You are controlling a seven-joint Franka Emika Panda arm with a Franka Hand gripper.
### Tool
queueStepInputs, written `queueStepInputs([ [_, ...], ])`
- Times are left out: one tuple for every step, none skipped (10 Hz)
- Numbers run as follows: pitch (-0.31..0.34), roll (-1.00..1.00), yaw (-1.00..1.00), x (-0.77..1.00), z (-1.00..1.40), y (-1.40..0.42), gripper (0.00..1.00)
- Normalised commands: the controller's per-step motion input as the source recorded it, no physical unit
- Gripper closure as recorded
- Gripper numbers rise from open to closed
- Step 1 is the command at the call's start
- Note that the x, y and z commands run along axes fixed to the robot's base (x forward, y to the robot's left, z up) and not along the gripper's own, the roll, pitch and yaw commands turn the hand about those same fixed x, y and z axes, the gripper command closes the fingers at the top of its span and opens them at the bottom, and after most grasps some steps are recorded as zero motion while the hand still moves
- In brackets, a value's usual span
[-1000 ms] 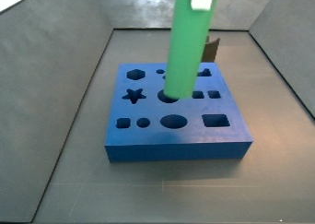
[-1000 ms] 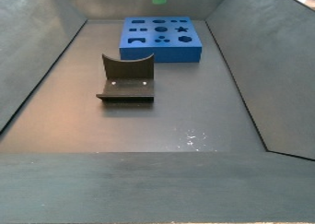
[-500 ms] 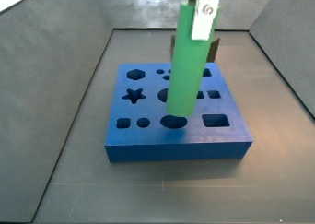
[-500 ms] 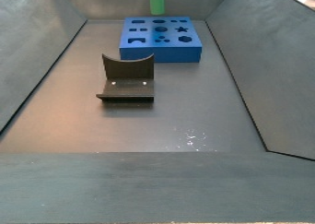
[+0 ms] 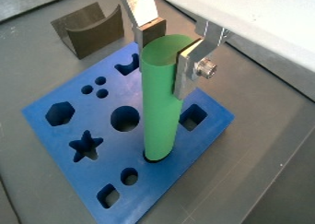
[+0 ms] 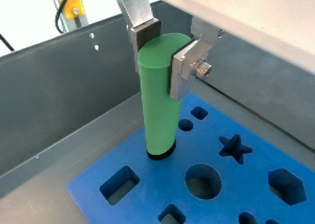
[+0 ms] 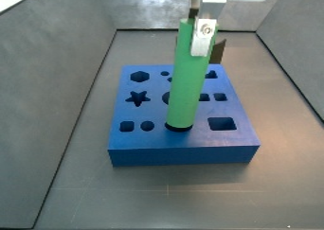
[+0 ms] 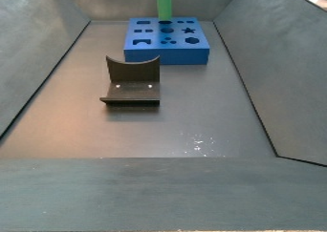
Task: Pick up the oval object. Move up. Move to above the board. Insert the oval object.
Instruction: Insert the oval object.
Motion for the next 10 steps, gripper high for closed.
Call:
queueStepInputs([
  [0.0, 0.01, 0.06, 0.05, -0.25, 0.0, 1.0],
  [0.0, 0.02, 0.08, 0.02, -0.23, 0.0, 1.0],
  [0.0, 0.02, 0.08, 0.0, -0.23, 0.0, 1.0],
  [0.014, 0.03, 0.09, 0.0, -0.25, 0.03, 1.0],
  [0.003, 0.02, 0.09, -0.02, -0.28, 0.02, 1.0],
  [0.0, 0.01, 0.11, -0.04, -0.45, 0.0, 1.0],
  [-0.049, 0.01, 0.12, -0.05, -0.61, -0.06, 1.0],
  [-0.071, 0.02, 0.11, -0.04, -0.69, -0.13, 1.0],
  [-0.074, 0.02, 0.09, -0.04, -0.72, -0.15, 1.0],
  [-0.067, 0.03, 0.08, -0.03, -0.7, -0.15, 1.0],
])
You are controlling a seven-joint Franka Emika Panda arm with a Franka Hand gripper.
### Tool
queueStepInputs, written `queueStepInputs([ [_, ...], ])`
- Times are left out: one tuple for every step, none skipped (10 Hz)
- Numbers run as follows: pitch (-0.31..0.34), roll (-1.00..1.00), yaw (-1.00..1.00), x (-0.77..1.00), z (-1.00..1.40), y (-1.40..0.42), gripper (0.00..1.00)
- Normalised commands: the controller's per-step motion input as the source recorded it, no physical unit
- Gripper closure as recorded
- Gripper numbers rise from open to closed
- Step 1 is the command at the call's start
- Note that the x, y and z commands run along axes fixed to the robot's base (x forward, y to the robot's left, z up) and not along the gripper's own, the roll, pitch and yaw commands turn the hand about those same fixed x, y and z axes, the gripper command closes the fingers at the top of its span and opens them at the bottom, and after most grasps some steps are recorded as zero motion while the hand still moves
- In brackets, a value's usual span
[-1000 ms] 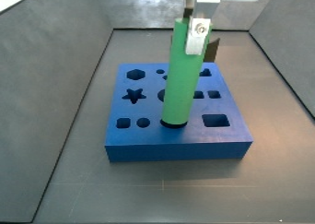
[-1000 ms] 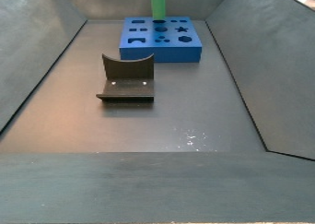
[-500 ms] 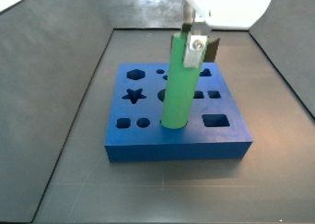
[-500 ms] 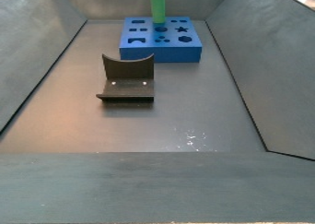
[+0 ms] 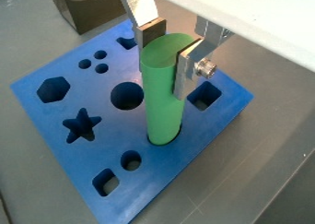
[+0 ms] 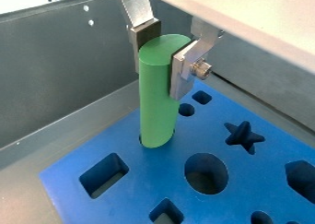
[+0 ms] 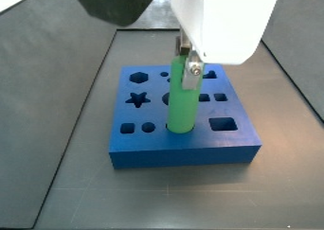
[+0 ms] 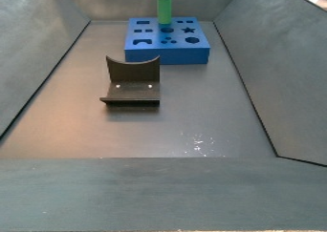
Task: Pick up the oval object. Move up. Move to above the board. Insert the oval object.
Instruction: Insert the oval object.
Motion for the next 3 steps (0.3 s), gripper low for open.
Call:
queueStepInputs([
  [-0.06, 0.0, 0.03, -0.03, -0.51, -0.08, 1.0],
  [-0.009, 0.0, 0.0, 0.0, 0.0, 0.0, 1.0],
  [0.0, 0.0, 0.0, 0.0, 0.0, 0.0, 1.0],
])
